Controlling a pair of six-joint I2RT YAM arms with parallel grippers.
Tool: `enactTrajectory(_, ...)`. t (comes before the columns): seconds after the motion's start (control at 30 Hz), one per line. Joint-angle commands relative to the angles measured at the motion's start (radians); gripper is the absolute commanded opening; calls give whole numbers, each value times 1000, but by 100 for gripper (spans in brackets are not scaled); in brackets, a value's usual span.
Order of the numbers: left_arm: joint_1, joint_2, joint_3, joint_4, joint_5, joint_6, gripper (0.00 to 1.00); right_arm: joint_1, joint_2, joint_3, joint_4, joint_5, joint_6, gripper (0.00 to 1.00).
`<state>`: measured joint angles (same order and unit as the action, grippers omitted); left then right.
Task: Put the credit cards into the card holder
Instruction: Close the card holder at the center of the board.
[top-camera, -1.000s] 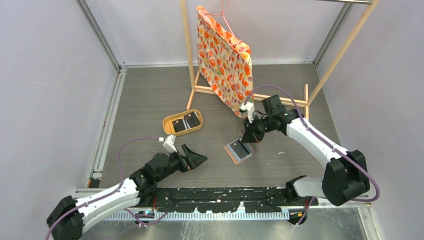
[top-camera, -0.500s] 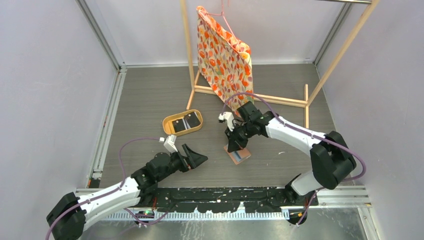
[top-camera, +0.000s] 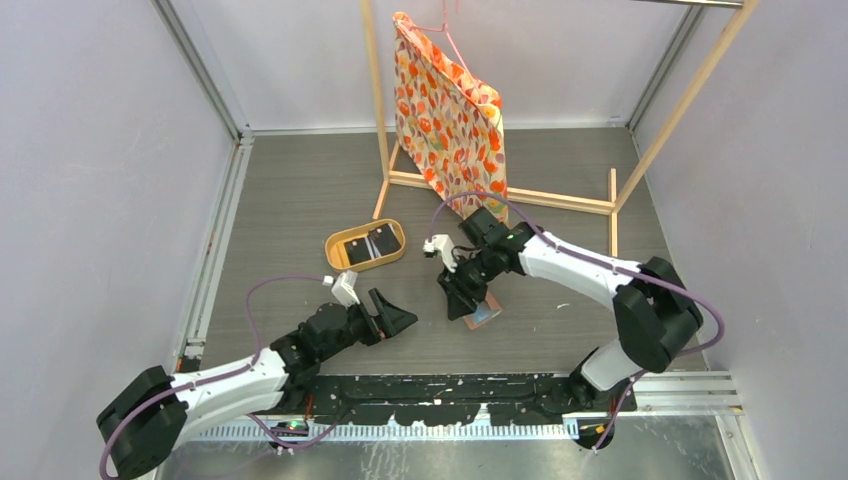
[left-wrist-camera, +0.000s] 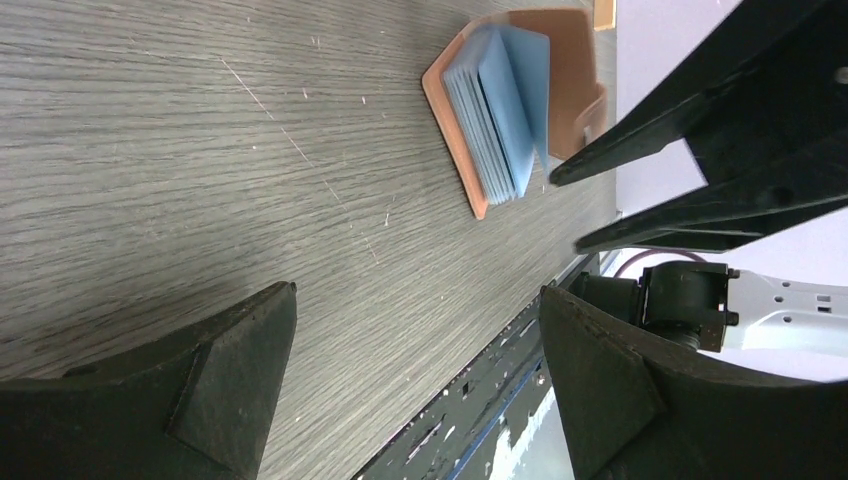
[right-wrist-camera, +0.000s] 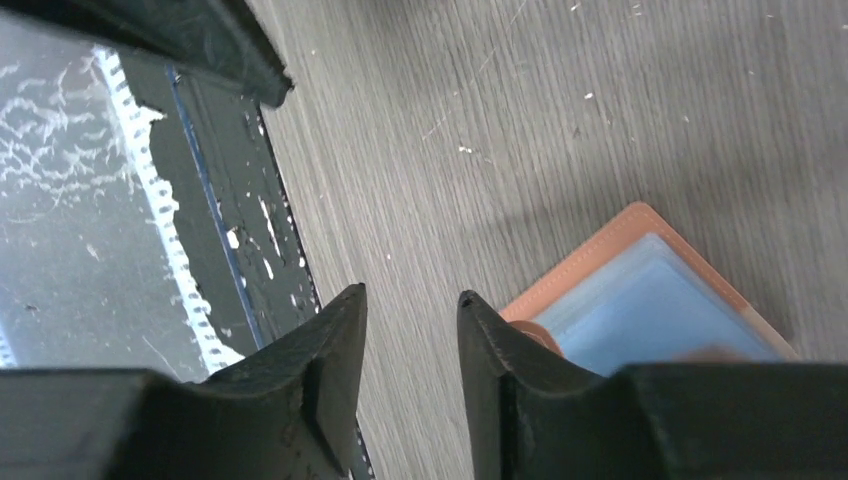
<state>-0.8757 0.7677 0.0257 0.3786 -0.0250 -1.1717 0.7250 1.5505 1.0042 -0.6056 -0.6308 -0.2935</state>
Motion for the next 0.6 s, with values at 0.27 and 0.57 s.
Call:
enactTrajectory(0.27,0,24,47,76,-9,19,92,-438,-404,-4,-291,-181,-341,51)
enactTrajectory(0.57,0,33,48,83,16,9,91,-538,-276,-64,-76,162,-75,28)
